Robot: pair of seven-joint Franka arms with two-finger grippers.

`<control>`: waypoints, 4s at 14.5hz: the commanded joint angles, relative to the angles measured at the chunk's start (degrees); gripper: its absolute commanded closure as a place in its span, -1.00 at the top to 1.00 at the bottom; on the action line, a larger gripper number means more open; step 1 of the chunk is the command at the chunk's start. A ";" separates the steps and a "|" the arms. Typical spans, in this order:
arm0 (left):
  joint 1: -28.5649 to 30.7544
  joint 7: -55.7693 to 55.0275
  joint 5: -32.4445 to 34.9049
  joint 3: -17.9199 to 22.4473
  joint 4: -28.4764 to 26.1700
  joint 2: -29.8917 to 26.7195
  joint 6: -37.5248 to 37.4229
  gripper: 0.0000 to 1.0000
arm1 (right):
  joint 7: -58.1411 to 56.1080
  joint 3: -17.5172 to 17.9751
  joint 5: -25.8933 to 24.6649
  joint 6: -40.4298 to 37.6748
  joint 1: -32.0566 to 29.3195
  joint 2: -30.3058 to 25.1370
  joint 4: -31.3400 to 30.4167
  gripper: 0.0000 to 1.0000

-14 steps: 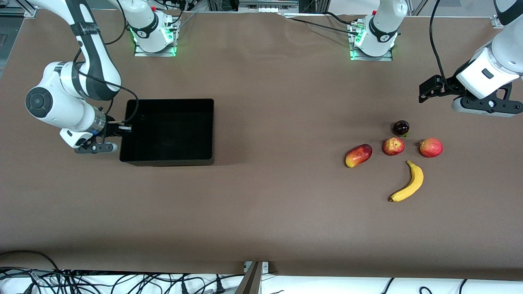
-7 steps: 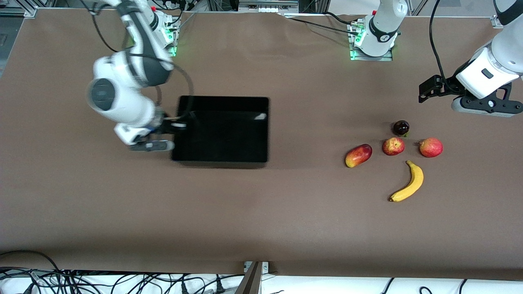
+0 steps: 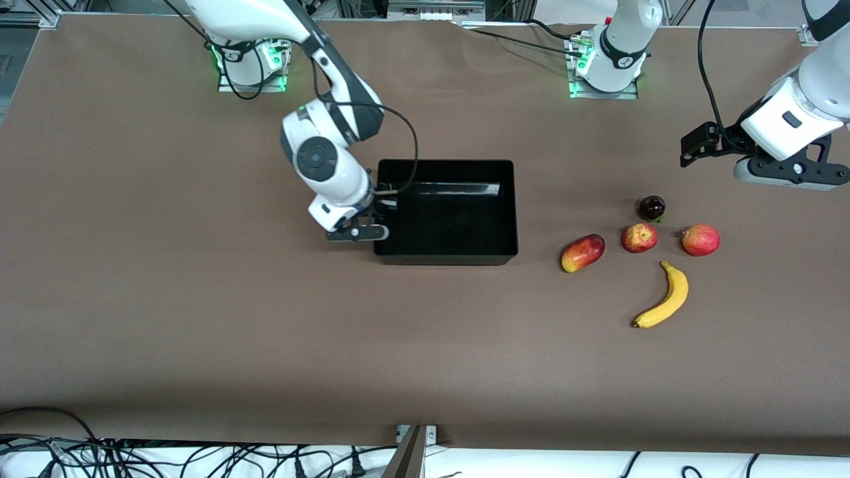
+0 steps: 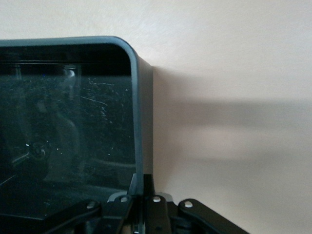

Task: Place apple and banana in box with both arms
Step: 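Retract the right gripper while the left gripper reaches the red apple, then lower the left gripper and close it on the red apple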

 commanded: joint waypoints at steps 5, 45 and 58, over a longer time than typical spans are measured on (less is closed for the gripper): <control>-0.11 0.13 1.01 -0.25 1.33 0.25 -1.17 1.00 | 5.11 -0.73 0.62 3.47 3.06 4.29 4.09 -0.16; 4.98 0.66 10.95 -0.69 -28.10 24.42 50.03 1.00 | -26.96 -8.81 -12.74 -46.53 -24.97 -32.18 11.91 1.00; 2.97 -0.21 10.86 -15.52 -1.52 24.50 13.01 -0.96 | -26.08 -8.90 -12.57 -44.50 -24.97 -31.47 12.09 1.00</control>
